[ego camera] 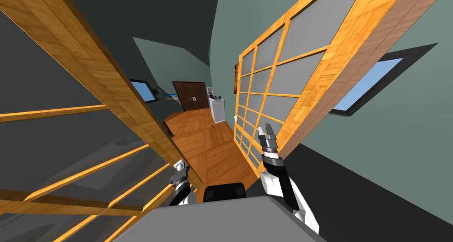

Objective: Push the door open

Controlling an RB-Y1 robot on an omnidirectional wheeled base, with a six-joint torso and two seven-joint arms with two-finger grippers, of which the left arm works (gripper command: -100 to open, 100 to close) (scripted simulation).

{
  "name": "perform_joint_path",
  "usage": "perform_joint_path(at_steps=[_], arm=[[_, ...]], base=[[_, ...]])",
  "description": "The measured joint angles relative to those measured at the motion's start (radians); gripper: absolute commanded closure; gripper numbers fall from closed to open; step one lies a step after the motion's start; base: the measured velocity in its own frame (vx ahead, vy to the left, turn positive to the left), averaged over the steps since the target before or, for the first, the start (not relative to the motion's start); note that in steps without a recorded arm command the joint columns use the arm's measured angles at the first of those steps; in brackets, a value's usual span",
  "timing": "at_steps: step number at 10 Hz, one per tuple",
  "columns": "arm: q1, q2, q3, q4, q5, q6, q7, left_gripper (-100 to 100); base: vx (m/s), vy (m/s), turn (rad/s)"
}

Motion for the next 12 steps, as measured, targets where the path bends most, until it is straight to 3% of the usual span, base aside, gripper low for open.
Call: perform_joint_path(at_steps=[1,4,5,6,7,10,12], arm=[[-0.002,-0.001,0.004,0.007,0.001,-0.012,0.004,100],[0.019,0.003,0.019,-0.007,0.015,-0.014,0.007,100],[0.023,-0.004,0.031,-0.013,0.025,-0.016,-0.001,100],[0.034,0.002,0.041,-0.02,0.035,-0.015,0.001,100],[0.025,0.007,0.054,0.001,0.043,-0.026,0.013,100],[0.05,0.004,0.083,-0.055,0.069,-0.01,-0.015,100],[0.067,0.001,0.1,-0.065,0.084,-0.016,-0.015,100]], base=[[0.022,0.007,-0.004],[0.056,0.008,-0.058],[0.093,0.028,-0.073],[0.119,0.019,-0.051],[0.083,0.017,-0.018],[0.077,0.022,-0.059],[0.097,0.019,-0.058]])
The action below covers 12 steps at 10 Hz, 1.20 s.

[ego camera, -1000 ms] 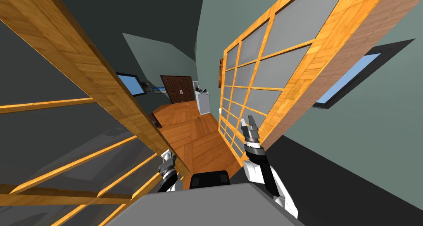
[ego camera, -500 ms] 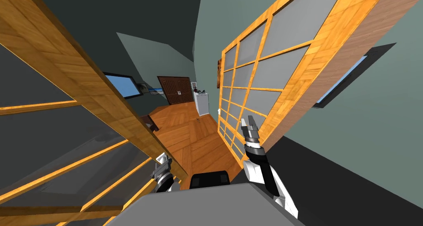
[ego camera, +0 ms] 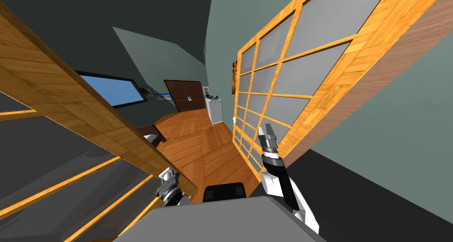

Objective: Push the door open

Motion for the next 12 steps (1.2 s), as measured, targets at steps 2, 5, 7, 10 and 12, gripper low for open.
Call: perform_joint_path(at_steps=[2,5,7,10,12], arm=[[0.007,0.002,0.029,-0.017,0.024,0.009,-0.008,100],[-0.003,0.004,0.062,0.023,0.046,-0.027,0.015,100],[0.017,0.001,0.079,-0.001,0.061,-0.022,0.006,100],[0.044,-0.004,0.11,-0.033,0.089,-0.016,-0.007,100],[0.045,0.0,0.126,-0.022,0.099,-0.025,0.003,100]], base=[[0.11,0.038,-0.064],[0.091,0.028,-0.031],[0.102,0.035,-0.067],[0.125,0.042,-0.032],[0.088,0.054,0.013]])
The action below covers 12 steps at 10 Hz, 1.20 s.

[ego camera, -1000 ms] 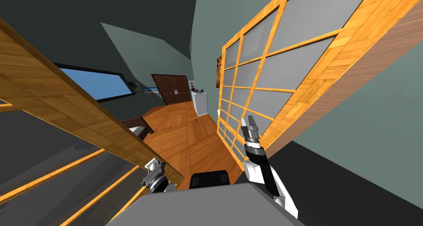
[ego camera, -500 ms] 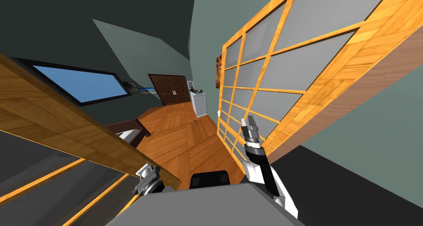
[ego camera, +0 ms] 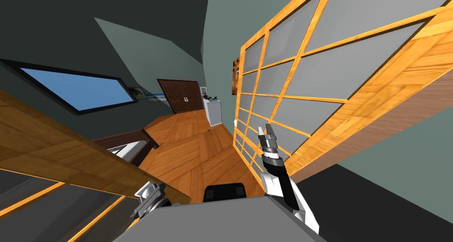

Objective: Push the door open

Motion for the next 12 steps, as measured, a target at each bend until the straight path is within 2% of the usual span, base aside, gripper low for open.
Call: perform_joint_path(at_steps=[1,6,11,12], arm=[[-0.004,0.002,0.004,0.012,0.006,-0.004,0.004,100],[0.018,0.006,0.045,-0.005,0.053,-0.012,-0.009,100],[0.03,-0.001,0.09,-0.007,0.099,-0.036,-0.02,100],[0.031,0.001,0.094,-0.006,0.101,-0.04,-0.02,100]], base=[[0.166,0.093,0.033],[0.155,0.126,0.042],[0.148,0.11,0.041],[0.098,0.114,0.034]])
